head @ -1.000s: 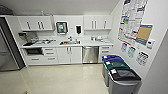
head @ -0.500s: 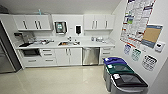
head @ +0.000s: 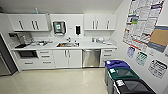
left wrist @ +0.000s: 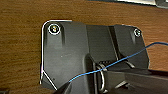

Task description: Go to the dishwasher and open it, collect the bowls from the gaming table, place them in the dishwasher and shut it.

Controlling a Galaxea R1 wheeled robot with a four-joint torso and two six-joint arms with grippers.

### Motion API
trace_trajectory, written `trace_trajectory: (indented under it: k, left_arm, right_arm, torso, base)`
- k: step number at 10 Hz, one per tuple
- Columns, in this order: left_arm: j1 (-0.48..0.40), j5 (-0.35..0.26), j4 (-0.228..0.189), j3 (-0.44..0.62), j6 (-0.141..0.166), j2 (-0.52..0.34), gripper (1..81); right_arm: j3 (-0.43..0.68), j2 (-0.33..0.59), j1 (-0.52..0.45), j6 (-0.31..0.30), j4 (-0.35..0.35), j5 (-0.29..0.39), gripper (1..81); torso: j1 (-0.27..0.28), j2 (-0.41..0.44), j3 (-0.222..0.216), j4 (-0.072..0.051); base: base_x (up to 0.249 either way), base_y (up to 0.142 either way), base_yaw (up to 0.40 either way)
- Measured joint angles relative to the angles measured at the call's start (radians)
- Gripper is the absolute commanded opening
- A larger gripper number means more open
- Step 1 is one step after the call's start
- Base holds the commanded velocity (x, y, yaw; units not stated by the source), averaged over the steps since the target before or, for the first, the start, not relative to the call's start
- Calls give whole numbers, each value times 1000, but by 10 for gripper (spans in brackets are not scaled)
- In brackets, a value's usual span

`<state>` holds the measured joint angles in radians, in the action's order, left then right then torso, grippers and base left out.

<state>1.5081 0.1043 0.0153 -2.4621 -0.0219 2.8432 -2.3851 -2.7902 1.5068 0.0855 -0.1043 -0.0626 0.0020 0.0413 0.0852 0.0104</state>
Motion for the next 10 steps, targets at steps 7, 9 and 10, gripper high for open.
trace_trajectory:
  k: [7,9,10]
  left_arm:
    - [-2,0,0,0,0,5,811]
    - [0,0,0,0,0,10,811]
    - [0,0,0,0,0,11,811]
  right_arm:
    - [1,-4,-2,0,0,-4,811]
    - [1,-3,-2,0,0,-4,811]
    - [1,-3,-2,0,0,-1,811]
  torso:
    - [1,0,0,0]
    - [1,0,0,0]
    - [0,0,0,0]
  base:
    - [219,0,0]
    - [136,0,0]
    - [130,0,0]
